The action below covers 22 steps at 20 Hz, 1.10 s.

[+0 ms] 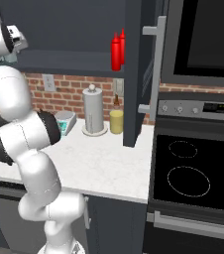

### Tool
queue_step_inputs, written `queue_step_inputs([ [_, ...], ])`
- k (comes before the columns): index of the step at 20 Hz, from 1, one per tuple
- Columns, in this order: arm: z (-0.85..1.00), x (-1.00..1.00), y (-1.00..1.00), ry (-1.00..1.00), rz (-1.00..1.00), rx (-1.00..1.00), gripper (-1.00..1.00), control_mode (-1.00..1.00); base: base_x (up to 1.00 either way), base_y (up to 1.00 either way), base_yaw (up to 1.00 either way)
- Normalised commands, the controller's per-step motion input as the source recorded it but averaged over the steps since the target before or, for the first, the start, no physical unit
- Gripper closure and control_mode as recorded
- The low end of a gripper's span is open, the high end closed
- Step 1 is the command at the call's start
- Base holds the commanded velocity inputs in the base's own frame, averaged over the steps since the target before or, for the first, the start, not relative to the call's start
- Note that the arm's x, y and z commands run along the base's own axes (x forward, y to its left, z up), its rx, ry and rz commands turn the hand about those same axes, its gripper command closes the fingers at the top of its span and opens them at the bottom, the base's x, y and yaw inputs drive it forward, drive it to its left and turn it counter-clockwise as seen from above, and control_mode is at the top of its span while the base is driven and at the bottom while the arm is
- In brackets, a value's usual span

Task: Put the shaker and condiment bottle from the counter next to their counterparts in the cabinet.

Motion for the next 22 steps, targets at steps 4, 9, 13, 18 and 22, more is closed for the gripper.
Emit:
queue_step_inputs([
  [4, -0.02, -0.67, -0.64, -0.19, -0.07, 0.15, -1.00, -1.00, 0.00, 0.00, 0.00],
  [9, 0.45, -0.91, -0.93, -0.02, -0.13, 0.21, -1.00, -1.00, 0.00, 0.00, 0.00],
  [13, 0.58, -0.99, -1.00, 0.00, -0.18, 0.24, -1.00, -1.00, 0.00, 0.00, 0.00],
  [18, 0.28, -1.00, -0.94, 0.00, -0.25, 0.18, -1.00, -1.00, 0.00, 0.00, 0.00],
  [22, 0.00, -0.99, -0.67, 0.00, -0.34, 0.02, -1.00, -1.00, 0.00, 0.00, 0.00],
])
